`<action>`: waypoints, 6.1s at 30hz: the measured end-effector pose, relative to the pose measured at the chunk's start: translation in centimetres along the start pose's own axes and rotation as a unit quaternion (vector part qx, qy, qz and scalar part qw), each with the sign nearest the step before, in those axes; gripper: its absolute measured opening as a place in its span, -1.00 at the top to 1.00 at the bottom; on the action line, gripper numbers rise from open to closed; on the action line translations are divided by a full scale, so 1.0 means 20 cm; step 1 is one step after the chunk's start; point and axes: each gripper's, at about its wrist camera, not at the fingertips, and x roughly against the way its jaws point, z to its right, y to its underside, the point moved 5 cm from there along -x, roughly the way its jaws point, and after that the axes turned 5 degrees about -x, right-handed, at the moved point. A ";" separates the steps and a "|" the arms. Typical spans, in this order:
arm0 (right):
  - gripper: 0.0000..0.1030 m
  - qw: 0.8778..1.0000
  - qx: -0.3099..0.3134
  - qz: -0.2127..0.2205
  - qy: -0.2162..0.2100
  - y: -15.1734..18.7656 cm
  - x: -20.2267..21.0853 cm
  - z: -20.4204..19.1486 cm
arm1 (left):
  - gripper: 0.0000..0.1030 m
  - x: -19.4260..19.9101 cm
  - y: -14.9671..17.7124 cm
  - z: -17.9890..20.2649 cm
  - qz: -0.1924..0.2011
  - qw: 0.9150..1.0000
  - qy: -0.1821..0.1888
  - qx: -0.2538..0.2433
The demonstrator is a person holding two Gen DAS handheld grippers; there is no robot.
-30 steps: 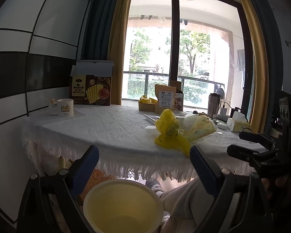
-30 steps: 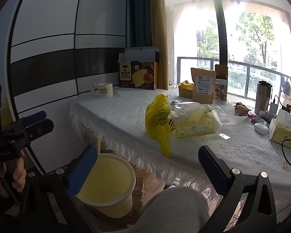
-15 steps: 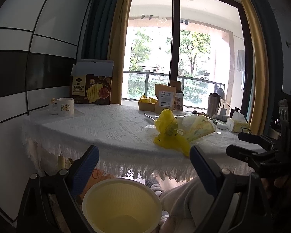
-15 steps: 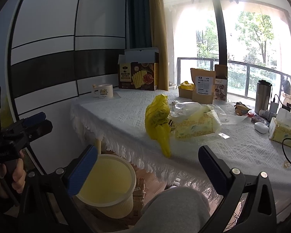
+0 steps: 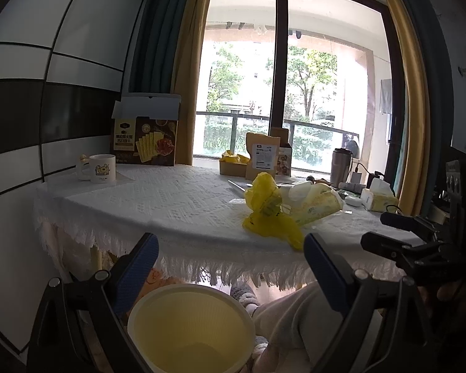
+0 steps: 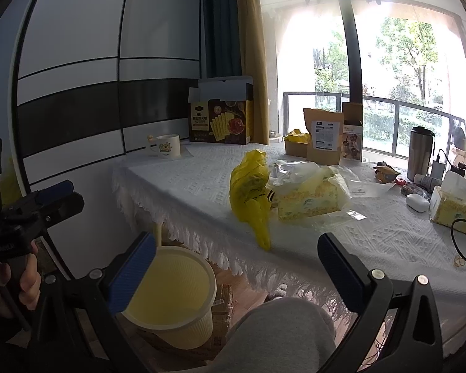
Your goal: Collect trash
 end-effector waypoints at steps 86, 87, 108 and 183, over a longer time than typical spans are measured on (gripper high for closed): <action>-0.41 0.990 0.071 -0.124 0.019 -0.12 -1.32 0.00 | 0.67 -0.88 -0.01 -0.33 -0.064 0.997 -0.007 0.050; -0.38 0.989 0.074 -0.127 0.022 -0.11 -1.33 0.00 | 0.67 -0.86 -0.01 -0.33 -0.064 0.997 -0.008 0.048; 0.92 0.991 0.082 -0.107 0.019 -0.17 -1.19 -0.04 | 0.67 -0.60 0.00 -0.34 -0.074 0.996 -0.024 0.034; -0.05 0.975 0.058 -0.158 -0.142 0.21 -0.78 -0.45 | -0.12 -0.45 0.53 -0.54 -0.189 0.975 -0.056 0.106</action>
